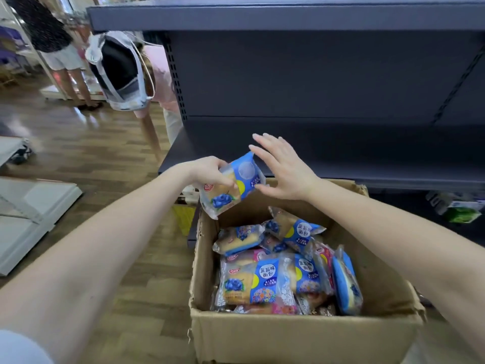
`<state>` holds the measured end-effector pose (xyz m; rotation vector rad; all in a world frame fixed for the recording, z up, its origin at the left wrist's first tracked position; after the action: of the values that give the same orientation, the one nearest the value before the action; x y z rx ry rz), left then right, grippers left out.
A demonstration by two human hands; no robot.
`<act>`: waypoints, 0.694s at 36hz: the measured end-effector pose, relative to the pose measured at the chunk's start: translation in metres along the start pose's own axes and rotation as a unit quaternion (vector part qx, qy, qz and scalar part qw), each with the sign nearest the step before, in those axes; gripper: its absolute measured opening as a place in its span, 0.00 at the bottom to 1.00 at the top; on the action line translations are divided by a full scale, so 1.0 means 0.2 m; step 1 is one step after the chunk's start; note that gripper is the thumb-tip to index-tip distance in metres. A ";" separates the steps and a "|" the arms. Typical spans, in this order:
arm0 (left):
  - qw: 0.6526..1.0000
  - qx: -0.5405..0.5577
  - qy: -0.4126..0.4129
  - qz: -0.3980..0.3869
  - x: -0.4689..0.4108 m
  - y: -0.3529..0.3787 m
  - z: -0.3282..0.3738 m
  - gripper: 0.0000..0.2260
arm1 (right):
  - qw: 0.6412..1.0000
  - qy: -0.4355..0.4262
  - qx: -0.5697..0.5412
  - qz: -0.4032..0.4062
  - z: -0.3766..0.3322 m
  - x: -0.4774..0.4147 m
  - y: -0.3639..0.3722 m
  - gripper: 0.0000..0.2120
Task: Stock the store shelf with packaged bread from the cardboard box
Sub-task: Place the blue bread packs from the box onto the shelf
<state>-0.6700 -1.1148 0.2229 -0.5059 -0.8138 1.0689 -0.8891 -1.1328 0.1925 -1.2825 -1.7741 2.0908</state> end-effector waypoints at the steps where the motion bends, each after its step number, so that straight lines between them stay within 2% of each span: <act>1: 1.000 -0.011 0.002 -0.013 0.00 -0.01 0.01 0.15 | 0.999 -0.017 0.020 -0.043 0.00 -0.01 -0.01 0.40; 4: 0.998 -0.049 0.014 -0.046 0.01 -0.02 0.05 0.16 | 0.985 -0.045 0.098 -0.138 -0.02 -0.03 -0.01 0.47; 9: 0.994 -0.081 0.036 -0.056 -0.01 0.02 0.09 0.15 | 0.975 -0.058 0.130 -0.170 -0.07 -0.04 0.03 0.46; 14: 0.993 -0.104 0.046 -0.037 -0.03 0.01 0.07 0.19 | 0.977 -0.046 0.124 -0.169 -0.08 -0.06 0.03 0.41; 16: 0.992 -0.112 0.062 0.000 -0.02 -0.01 0.07 0.21 | 0.979 -0.035 0.124 -0.156 -0.07 -0.08 0.02 0.39; 21: 0.971 -0.089 0.134 0.177 -0.01 -0.09 0.03 0.23 | 0.985 0.010 0.129 -0.116 -0.01 -0.14 -0.02 0.39; 25: 0.950 -0.022 0.122 0.285 0.00 -0.11 -0.05 0.28 | 0.988 0.046 0.110 -0.096 0.00 -0.19 0.00 0.38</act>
<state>-0.6491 -1.1240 0.2316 -0.9280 -0.4762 1.4817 -0.8654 -1.1551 0.2121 -1.0840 -1.5150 2.0196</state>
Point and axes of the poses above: each hand's wrist, its own x-axis away from the middle knuckle, its own y-axis out of the palm, z = x × y, the point moved 1 cm from there along -x, towards the middle knuckle, and after that the axes turned 6 degrees about y, right-handed, at the moved point
